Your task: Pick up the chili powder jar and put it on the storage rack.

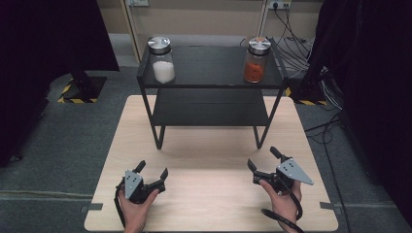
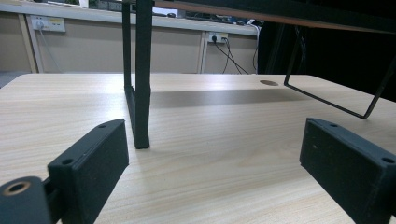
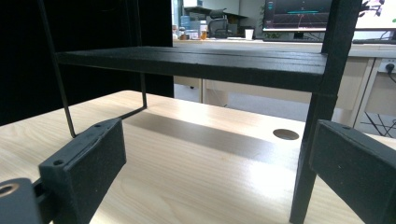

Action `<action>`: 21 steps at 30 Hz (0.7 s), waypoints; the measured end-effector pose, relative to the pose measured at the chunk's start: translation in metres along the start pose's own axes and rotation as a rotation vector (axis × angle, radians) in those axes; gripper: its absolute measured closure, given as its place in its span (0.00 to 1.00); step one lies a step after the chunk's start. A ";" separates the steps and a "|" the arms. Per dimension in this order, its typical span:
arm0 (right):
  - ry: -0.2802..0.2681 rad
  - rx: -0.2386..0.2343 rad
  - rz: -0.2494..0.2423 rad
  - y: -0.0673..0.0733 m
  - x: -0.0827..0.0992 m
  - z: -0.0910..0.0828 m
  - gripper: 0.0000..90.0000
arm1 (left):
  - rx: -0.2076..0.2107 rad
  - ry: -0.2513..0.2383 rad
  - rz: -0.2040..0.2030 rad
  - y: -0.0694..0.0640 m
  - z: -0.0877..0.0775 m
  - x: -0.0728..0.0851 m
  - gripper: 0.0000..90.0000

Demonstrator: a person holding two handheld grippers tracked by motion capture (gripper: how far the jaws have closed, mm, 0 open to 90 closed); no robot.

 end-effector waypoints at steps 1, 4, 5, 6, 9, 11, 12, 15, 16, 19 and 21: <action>-0.001 0.001 0.001 0.000 0.001 0.000 0.04 | 0.000 0.000 0.001 0.000 0.000 0.000 0.08; 0.005 -0.001 0.004 0.000 0.004 -0.001 0.04 | 0.000 0.001 0.002 0.000 0.000 0.000 0.08; 0.009 -0.001 0.005 0.000 0.005 -0.001 0.04 | 0.000 0.001 0.001 0.000 0.000 0.000 0.08; 0.013 -0.001 0.006 0.000 0.007 -0.001 0.04 | 0.000 0.000 0.001 0.000 0.000 0.000 0.08; 0.022 -0.001 0.012 0.000 0.012 -0.002 0.04 | 0.000 -0.001 0.001 0.000 0.000 0.000 0.08; 0.028 0.000 0.015 0.000 0.015 -0.002 0.04 | 0.000 -0.001 0.001 0.000 0.000 0.000 0.08; 0.032 0.000 0.018 0.000 0.016 -0.002 0.04 | 0.001 -0.001 0.000 0.000 0.000 0.000 0.08; 0.042 0.001 0.021 -0.001 0.021 -0.003 0.04 | 0.001 -0.001 -0.001 0.000 0.000 0.000 0.08; 0.048 0.003 0.021 -0.001 0.022 -0.004 0.04 | 0.001 0.000 0.000 0.000 0.000 0.000 0.08; 0.054 0.006 0.025 -0.002 0.026 -0.005 0.04 | 0.000 0.000 0.002 0.000 0.000 0.000 0.08; 0.061 0.007 0.024 -0.003 0.028 -0.006 0.04 | 0.000 0.000 0.002 0.000 0.000 0.000 0.08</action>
Point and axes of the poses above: each handheld gripper's, and its own axes: z roughly forward along the jaws, x roughly out of its underside, y roughly to its left, the point moved 8 cm from there along z, roughly forward along the jaws, and after that the axes turned 11 degrees about z, right-handed, at the moved point
